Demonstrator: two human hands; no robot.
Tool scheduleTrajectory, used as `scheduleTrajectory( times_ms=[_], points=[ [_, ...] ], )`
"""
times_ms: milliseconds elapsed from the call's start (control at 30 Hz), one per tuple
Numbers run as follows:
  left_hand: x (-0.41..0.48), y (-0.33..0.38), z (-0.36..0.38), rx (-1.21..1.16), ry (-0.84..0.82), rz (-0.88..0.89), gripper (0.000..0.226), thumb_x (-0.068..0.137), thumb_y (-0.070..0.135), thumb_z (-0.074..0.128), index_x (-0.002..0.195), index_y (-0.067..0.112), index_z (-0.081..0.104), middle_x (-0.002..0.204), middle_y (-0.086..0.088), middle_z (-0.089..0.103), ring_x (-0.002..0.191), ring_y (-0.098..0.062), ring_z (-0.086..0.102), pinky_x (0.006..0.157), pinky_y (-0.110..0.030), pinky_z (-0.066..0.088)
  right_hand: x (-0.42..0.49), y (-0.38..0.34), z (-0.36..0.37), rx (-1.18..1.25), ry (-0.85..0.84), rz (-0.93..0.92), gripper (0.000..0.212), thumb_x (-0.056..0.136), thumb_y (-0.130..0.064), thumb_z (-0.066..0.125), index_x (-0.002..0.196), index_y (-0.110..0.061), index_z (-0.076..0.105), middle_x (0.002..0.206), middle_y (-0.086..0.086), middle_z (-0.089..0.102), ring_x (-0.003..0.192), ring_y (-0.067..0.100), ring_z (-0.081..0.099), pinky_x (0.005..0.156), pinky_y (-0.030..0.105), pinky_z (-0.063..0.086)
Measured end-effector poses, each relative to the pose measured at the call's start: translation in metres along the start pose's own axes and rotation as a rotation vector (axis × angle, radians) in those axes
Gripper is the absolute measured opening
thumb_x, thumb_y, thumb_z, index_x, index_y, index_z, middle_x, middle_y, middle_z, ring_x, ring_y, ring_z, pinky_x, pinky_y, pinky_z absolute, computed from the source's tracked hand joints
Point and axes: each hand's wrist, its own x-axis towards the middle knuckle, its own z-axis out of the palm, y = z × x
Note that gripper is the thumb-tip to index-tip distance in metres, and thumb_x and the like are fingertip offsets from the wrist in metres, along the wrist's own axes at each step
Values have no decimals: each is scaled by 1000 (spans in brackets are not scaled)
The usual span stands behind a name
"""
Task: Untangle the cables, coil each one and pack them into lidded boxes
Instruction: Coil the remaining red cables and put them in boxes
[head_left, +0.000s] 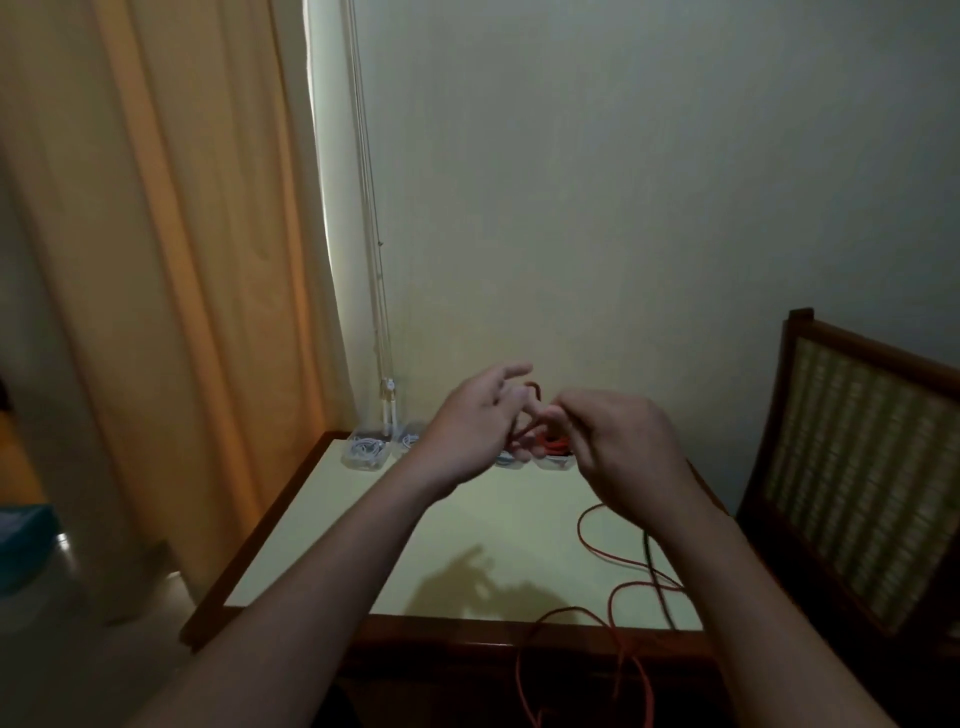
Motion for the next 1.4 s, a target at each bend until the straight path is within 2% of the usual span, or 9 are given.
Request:
scheduleTrajectory(
  times_ms=[200,333,433,600,933,1133,1200,1267,1400],
  points=[
    [1,9,-2,-360,-155,-202,31,105,7,36,127,4,58,61,1,42,37,-4,20,35,-15,17,13,-4,-6,334,141,238,26,94,-39,69,82,-17,64,64,-6,60,62,12,53,56,22,38],
    [1,15,-5,-577,-225,-300,29,104,8,32,119,7,57,58,4,34,35,-3,18,36,-17,8,8,-8,1,388,51,256,36,104,-41,50,90,-17,73,69,-9,61,70,3,57,61,21,37],
    [0,14,-3,-538,-249,-297,19,106,17,37,106,12,55,55,7,31,36,-3,18,34,-16,10,6,-15,4,472,26,323,42,106,-36,48,72,-18,65,62,-1,60,61,13,56,60,32,41],
    [-2,11,3,-416,-198,-199,26,106,29,46,83,17,50,56,8,26,44,-5,15,40,-20,9,10,-18,1,464,50,367,46,105,-34,50,63,-19,52,48,-6,40,48,8,39,48,21,27],
    [-1,-1,7,-345,-145,-67,24,105,30,48,92,12,56,56,7,23,44,-6,16,40,-19,14,8,-20,3,609,15,460,46,104,-42,51,65,-18,60,47,-6,43,46,10,35,48,30,28],
    [9,-2,-24,-597,-26,-161,31,106,23,44,115,2,64,51,10,22,36,0,18,31,-14,14,1,4,-9,693,-51,585,42,98,-42,61,84,-3,68,52,-14,56,48,-1,44,55,23,36],
    [14,2,-41,-742,22,-202,30,106,24,40,110,6,63,47,10,22,34,0,15,29,-14,12,-3,17,-16,712,-44,617,40,96,-38,64,89,2,66,70,0,67,57,-1,52,61,22,42],
    [18,6,-59,-882,62,-220,30,107,24,37,107,7,62,42,10,23,35,-4,9,27,-17,12,-6,26,-22,719,-31,636,32,95,-33,67,92,-1,67,77,16,59,58,3,49,55,16,42],
    [20,12,-83,-1077,135,-213,31,106,18,36,106,3,63,41,9,25,27,-6,21,27,-21,16,-11,42,-23,653,38,665,12,93,-28,71,91,-17,69,75,3,56,61,4,50,55,14,43]
  ],
)
